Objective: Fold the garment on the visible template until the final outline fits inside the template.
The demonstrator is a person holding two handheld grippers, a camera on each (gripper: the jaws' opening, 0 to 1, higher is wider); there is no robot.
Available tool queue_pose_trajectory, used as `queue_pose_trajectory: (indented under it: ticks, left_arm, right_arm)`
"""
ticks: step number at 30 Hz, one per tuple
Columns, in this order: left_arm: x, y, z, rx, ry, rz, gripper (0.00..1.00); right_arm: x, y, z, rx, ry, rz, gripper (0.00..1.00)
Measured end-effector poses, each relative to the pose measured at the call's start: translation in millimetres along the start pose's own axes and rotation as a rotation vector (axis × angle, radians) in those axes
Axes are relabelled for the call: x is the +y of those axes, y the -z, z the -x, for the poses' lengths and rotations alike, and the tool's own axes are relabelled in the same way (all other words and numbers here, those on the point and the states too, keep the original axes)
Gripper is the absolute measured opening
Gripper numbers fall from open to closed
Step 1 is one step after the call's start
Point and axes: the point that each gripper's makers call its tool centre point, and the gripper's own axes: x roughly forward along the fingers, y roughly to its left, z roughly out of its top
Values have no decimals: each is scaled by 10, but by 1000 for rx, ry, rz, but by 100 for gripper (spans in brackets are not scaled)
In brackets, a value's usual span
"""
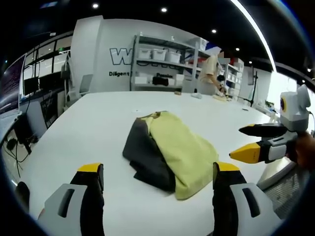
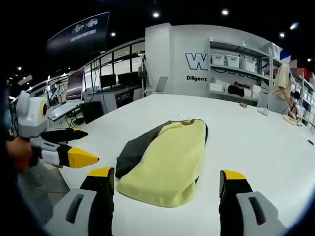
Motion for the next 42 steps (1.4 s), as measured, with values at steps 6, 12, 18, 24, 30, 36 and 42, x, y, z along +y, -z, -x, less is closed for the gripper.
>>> queue_pose_trajectory:
  ticks: [6, 12, 18, 24, 30, 36, 42]
  left_arm:
    - [10, -25, -21, 1, 0, 1, 86]
    - [64, -114, -113, -10, -11, -1, 85]
    - [121, -228, -265, -18, -16, -5, 84]
    - [200, -362, -459, -29, -27, -2, 82]
    - [245, -455, -667, -28, -27, -13, 80]
    - [296, -532, -870, -22, -30, -18, 79]
    - [406, -620, -1112, -19, -39, -22, 77]
  right_arm:
    - [-37, -46, -30, -3, 3, -4, 89]
    - [-138, -153, -99, -17, 16, 1, 88]
    - [-243, -260, -213, -25, 28, 7, 87]
    - [-320, -384, -411, -25, 30, 23, 84]
    - [-397, -528, -603, -36, 36, 24, 83]
    - [-555, -649, -825, -38, 55, 35, 82]
    - [-766, -777, -1058, -39, 81, 36, 80]
